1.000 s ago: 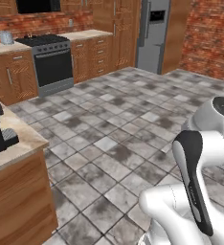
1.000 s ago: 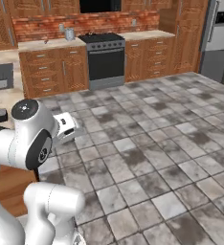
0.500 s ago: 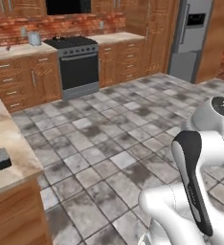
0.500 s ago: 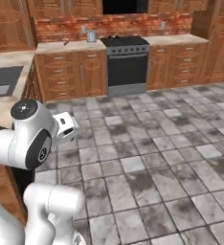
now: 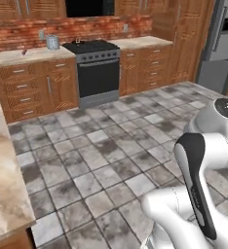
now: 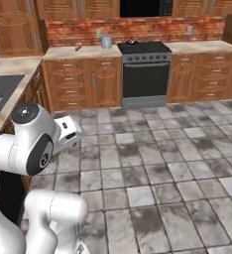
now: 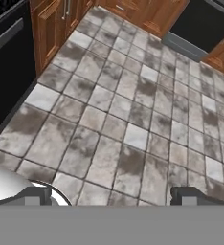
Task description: Place the cold items (carrot and squash) from the fridge in one tupperware on the dining counter. Place the warm items (hot dog and kebab skewer) in the stove area in another tupperware.
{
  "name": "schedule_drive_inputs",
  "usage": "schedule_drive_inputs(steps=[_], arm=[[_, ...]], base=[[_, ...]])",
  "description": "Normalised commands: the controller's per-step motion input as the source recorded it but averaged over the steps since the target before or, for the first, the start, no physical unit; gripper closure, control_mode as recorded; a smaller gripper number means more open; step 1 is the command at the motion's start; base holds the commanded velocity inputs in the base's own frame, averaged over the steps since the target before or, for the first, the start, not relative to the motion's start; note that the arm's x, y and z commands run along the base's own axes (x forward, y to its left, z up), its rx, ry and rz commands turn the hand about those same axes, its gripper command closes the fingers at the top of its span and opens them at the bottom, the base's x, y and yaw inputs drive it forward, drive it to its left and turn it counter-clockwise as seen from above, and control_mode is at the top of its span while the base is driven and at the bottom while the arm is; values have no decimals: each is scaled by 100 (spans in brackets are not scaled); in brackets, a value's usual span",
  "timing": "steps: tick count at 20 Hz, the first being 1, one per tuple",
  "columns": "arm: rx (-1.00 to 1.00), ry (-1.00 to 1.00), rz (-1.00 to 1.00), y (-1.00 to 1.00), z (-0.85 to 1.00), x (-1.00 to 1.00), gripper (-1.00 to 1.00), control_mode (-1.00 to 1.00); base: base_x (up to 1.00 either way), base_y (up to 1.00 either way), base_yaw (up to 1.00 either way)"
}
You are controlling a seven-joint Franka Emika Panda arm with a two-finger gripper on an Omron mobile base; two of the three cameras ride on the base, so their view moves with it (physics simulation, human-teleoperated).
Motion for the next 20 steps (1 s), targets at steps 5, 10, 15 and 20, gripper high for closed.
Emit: schedule_drive_inputs(steps=[5,10,15,20], arm=[[0,0,0,0,0,0,-100,100],[0,0,0,0,0,0,-100,100],[0,0,0,0,0,0,-100,100],[0,0,0,0,0,0,-100,100]], base=[[100,-45,-5],[100,-31,-27],[100,-8,-31],[100,0,-38]])
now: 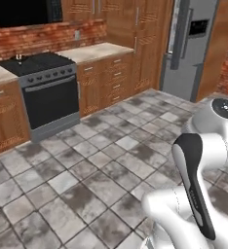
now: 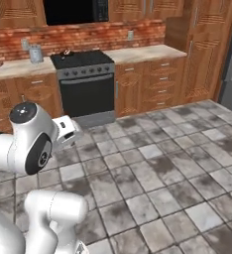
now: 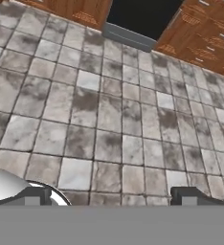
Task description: Place the cold items (carrot and squash) from the fridge in one tupperware on the dining counter. Place the warm items (hot dog and kebab skewer) in the stove area in another tupperware.
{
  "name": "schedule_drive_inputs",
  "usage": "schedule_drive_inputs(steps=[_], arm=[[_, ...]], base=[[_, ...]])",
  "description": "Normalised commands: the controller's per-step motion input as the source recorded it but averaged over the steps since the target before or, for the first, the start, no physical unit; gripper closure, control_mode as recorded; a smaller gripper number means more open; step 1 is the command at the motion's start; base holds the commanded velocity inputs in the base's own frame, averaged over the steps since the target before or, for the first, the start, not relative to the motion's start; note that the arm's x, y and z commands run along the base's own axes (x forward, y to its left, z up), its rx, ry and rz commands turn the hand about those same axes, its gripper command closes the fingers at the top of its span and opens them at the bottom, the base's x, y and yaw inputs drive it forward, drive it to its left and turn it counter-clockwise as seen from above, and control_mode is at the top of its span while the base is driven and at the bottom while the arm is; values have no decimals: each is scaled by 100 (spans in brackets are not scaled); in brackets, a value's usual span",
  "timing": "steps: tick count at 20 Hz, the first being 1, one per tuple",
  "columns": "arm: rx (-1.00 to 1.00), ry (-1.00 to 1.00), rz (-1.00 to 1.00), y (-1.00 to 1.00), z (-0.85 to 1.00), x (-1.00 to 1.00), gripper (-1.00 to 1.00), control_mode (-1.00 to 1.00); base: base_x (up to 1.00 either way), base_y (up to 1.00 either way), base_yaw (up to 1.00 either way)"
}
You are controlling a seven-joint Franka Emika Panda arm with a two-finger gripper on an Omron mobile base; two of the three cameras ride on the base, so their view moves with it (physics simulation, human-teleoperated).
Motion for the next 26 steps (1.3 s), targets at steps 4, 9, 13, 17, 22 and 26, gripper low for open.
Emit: schedule_drive_inputs(steps=[4,9,13,17,22,26], arm=[[0,0,0,0,0,0,-100,100],[0,0,0,0,0,0,-100,100],[0,0,0,0,0,0,-100,100],[0,0,0,0,0,0,-100,100],[0,0,0,0,0,0,-100,100],[0,0,0,0,0,0,-100,100]], base=[[100,0,-46],[100,1,-45],[100,18,-39],[100,40,-21],[100,57,-14],[100,67,-16]])
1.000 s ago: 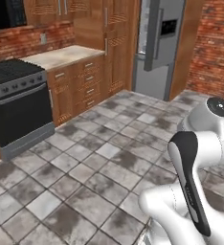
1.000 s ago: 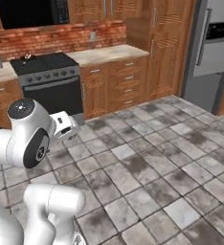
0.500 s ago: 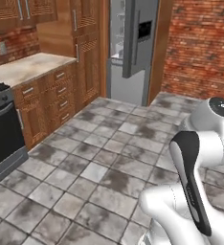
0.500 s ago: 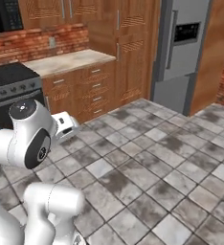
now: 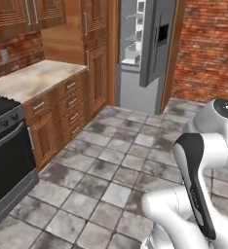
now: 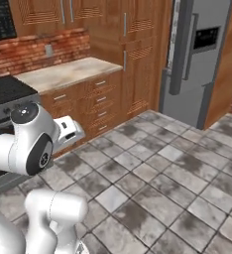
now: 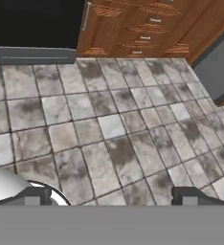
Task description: Place the cold items (carrot and squash) from the fridge in one tupperware on the dining counter. Place the warm items (hot dog and kebab skewer) in the stove area in another tupperware.
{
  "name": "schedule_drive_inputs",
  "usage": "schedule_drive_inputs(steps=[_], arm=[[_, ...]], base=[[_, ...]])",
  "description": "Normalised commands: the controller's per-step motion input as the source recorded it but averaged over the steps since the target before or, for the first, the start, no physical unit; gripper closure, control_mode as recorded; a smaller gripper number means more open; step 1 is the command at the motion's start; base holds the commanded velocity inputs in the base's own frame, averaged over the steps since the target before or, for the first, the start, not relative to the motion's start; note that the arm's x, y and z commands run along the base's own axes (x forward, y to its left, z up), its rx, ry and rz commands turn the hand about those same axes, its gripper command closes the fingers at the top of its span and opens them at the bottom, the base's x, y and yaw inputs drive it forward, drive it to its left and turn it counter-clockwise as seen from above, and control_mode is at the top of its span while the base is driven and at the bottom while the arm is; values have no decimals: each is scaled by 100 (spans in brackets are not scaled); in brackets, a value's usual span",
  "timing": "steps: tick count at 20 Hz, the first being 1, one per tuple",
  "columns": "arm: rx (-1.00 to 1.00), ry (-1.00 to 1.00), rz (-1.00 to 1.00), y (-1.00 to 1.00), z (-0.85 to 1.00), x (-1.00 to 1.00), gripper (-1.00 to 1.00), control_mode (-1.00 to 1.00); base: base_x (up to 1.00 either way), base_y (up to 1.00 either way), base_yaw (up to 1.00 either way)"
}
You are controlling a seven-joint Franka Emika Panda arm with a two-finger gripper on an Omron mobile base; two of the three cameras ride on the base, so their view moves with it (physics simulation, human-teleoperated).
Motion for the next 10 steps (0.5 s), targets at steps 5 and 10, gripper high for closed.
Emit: schedule_drive_inputs(steps=[5,10], arm=[[0,0,0,0,0,0,-100,100],[0,0,0,0,0,0,-100,100]], base=[[100,54,-23],[100,45,-27]])
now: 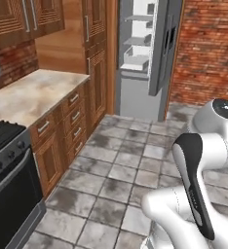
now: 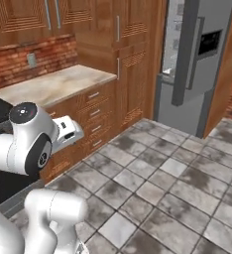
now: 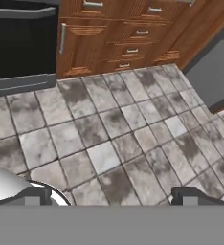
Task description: Place the cold items (carrot and squash) from the fridge in one tupperware on the dining counter. Place the warm items (hot dog and kebab skewer) in the stove area in another tupperware.
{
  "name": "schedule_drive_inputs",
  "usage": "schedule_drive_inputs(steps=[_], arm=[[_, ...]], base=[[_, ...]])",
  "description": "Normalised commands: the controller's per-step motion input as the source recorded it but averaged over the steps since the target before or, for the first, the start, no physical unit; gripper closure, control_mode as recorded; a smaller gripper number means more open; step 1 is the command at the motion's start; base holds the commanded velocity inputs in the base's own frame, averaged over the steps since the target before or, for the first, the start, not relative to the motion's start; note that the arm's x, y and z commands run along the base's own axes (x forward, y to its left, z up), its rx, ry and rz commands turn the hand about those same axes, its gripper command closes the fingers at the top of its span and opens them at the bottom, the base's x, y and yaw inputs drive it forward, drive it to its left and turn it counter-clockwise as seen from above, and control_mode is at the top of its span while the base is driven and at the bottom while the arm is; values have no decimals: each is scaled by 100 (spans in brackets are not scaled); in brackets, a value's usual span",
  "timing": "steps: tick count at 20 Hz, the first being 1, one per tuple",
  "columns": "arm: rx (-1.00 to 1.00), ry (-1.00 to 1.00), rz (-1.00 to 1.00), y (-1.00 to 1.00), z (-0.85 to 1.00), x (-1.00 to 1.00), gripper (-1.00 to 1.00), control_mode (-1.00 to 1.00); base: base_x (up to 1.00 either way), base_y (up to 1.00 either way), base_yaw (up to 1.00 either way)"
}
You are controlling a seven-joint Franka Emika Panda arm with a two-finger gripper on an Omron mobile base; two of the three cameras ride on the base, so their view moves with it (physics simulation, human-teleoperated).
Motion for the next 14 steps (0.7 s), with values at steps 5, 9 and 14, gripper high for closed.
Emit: schedule_drive_inputs(steps=[5,9,14], arm=[[0,0,0,0,0,0,-100,100],[0,0,0,0,0,0,-100,100],[0,0,0,0,0,0,-100,100]], base=[[100,40,-27],[100,26,-29],[99,23,-30]])
